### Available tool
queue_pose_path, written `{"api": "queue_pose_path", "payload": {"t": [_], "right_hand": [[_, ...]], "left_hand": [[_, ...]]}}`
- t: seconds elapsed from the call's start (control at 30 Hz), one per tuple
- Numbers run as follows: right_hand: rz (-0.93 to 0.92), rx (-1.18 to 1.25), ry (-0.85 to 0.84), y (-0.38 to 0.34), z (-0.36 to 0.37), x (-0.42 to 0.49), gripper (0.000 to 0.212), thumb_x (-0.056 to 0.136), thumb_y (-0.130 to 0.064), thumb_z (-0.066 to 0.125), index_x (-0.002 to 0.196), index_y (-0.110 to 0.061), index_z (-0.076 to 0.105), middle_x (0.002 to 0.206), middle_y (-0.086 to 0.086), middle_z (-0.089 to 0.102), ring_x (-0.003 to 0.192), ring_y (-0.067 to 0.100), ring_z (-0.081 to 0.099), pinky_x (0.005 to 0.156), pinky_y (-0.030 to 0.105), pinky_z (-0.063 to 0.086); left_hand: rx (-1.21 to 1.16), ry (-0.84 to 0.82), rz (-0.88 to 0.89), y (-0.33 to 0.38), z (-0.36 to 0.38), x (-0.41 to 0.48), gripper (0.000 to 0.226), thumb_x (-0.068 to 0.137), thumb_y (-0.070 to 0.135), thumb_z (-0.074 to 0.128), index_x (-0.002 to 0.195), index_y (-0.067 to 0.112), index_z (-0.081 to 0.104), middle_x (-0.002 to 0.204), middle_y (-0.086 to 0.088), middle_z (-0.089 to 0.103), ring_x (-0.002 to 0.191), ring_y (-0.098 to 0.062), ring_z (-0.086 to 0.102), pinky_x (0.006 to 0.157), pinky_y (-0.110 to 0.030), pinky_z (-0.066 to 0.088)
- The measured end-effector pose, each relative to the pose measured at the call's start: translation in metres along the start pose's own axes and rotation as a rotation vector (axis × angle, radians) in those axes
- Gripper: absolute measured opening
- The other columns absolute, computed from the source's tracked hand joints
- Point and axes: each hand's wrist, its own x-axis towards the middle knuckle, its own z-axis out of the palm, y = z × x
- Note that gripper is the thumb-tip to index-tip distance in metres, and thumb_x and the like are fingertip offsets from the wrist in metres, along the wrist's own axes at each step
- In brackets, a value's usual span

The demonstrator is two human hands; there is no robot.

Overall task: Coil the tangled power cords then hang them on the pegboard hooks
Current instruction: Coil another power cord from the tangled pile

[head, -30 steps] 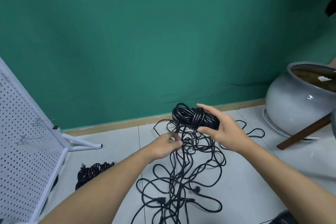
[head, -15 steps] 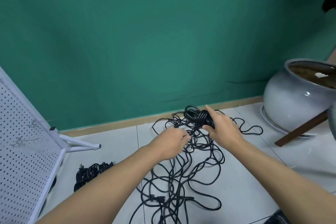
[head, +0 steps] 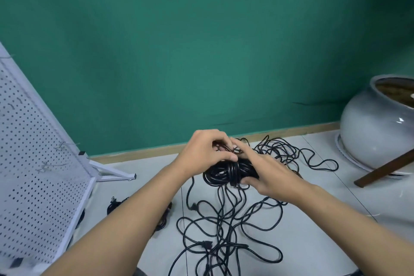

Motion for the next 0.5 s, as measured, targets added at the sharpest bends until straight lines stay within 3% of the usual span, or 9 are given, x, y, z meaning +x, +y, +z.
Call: {"api": "queue_pose_path", "payload": {"t": [0.07, 0.13, 0.2, 0.4, 0.5], "right_hand": [[-0.032, -0.023, 0.005, -0.002, 0.000, -0.001, 0.111, 0.093, -0.021, 0.074, 0.153, -0.064, -0.009, 0.144, -0.007, 0.059, 0.125, 0.023, 0.056, 0.101, 0.039, 0.047], [-0.076, -0.069, 0.016, 0.001, 0.000, -0.002, 0.107, 0.093, -0.019, 0.074, 0.156, -0.061, -0.001, 0.146, -0.009, 0.057, 0.128, 0.019, 0.054, 0.102, 0.031, 0.044], [-0.105, -0.084, 0.022, 0.004, 0.003, -0.001, 0.101, 0.092, -0.018, 0.074, 0.158, -0.056, 0.008, 0.145, -0.012, 0.055, 0.129, 0.014, 0.052, 0.103, 0.026, 0.042], [-0.136, -0.040, 0.033, 0.014, 0.007, 0.003, 0.100, 0.091, -0.016, 0.074, 0.160, -0.051, 0.011, 0.153, -0.012, 0.049, 0.138, 0.012, 0.048, 0.113, 0.033, 0.041], [-0.136, -0.055, 0.037, 0.019, 0.008, 0.004, 0.088, 0.092, -0.019, 0.075, 0.160, -0.043, 0.024, 0.147, -0.014, 0.052, 0.135, 0.009, 0.048, 0.112, 0.032, 0.041]], "left_hand": [[-0.079, 0.020, -0.087, -0.004, 0.000, -0.002, 0.049, 0.064, 0.028, 0.098, 0.095, 0.020, 0.061, 0.081, 0.004, 0.069, 0.067, -0.011, 0.063, 0.067, -0.022, 0.049], [-0.074, 0.041, -0.110, -0.010, 0.003, -0.003, 0.055, 0.060, 0.032, 0.100, 0.093, 0.023, 0.057, 0.086, 0.002, 0.071, 0.077, -0.016, 0.065, 0.074, -0.028, 0.050], [-0.072, 0.056, -0.117, -0.015, 0.004, -0.003, 0.056, 0.057, 0.033, 0.101, 0.092, 0.023, 0.058, 0.087, 0.005, 0.071, 0.082, -0.011, 0.065, 0.077, -0.026, 0.050], [-0.156, 0.056, -0.125, -0.016, 0.005, -0.002, 0.055, 0.060, 0.029, 0.101, 0.096, 0.017, 0.061, 0.092, 0.006, 0.073, 0.078, 0.000, 0.064, 0.076, -0.013, 0.047], [-0.150, 0.036, -0.149, -0.019, 0.007, -0.002, 0.054, 0.062, 0.033, 0.099, 0.101, 0.021, 0.063, 0.101, 0.007, 0.072, 0.094, -0.002, 0.068, 0.085, -0.017, 0.052]]}}
